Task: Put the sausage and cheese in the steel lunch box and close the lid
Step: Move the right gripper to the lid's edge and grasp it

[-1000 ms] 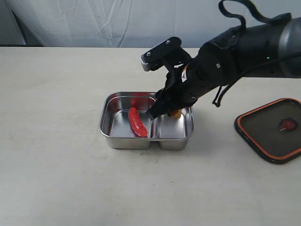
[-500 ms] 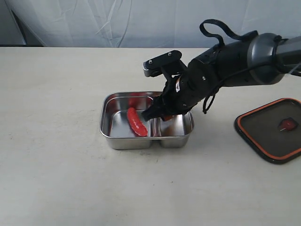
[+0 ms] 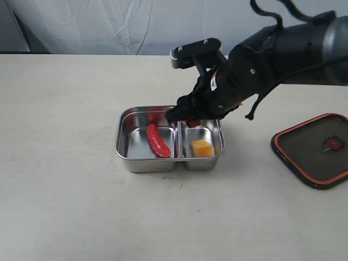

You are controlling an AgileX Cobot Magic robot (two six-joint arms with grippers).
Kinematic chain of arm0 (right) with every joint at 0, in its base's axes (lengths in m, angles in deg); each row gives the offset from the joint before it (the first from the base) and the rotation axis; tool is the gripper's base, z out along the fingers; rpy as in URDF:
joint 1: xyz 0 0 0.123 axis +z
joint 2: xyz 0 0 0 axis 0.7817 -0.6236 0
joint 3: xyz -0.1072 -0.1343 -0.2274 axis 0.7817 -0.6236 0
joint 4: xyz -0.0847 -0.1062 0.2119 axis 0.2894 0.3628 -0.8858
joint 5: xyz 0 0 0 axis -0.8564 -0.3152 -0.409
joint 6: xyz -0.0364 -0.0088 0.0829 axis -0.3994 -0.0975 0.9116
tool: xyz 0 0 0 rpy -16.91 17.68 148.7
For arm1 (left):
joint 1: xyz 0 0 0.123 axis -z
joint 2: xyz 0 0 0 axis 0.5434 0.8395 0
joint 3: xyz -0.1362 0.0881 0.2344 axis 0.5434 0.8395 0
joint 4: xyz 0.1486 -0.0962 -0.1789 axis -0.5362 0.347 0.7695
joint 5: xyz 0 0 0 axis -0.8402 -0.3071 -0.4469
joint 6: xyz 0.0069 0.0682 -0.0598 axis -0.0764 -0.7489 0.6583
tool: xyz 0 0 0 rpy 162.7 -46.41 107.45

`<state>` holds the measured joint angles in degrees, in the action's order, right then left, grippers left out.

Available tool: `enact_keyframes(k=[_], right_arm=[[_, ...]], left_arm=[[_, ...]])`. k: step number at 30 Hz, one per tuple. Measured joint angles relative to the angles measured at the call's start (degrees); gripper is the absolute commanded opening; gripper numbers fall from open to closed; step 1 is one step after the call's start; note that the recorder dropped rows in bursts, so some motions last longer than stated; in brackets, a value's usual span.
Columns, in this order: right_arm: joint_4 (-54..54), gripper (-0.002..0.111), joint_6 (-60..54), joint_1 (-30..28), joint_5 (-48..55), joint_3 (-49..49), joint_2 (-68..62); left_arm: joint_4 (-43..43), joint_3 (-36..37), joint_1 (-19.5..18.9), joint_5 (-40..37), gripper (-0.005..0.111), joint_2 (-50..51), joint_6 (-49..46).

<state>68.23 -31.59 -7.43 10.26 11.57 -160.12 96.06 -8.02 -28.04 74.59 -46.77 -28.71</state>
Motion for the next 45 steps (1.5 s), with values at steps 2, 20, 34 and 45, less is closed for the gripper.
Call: enact_keyframes(k=[2,20,34,45], right_arm=[[3.43,0.058,3.58,0.0,2.24,0.0,3.28],[16.92,0.059,18.64,-13.86,20.5,0.0,-4.22],[12.34,0.001,16.64,-17.0,12.15,0.0,-14.92],[12.44,0.0,16.46,-16.87,13.86,0.08,-14.05]], left_arm=[[0.0,0.0,0.0,-0.07,0.0,0.0,0.0],[-0.01,0.0,0.0,-0.29,0.0,0.0,0.0],[-0.12,0.0,0.0,-0.37,0.0,0.0,0.0],[-0.12,0.0,0.0,-0.37,0.0,0.0,0.0]])
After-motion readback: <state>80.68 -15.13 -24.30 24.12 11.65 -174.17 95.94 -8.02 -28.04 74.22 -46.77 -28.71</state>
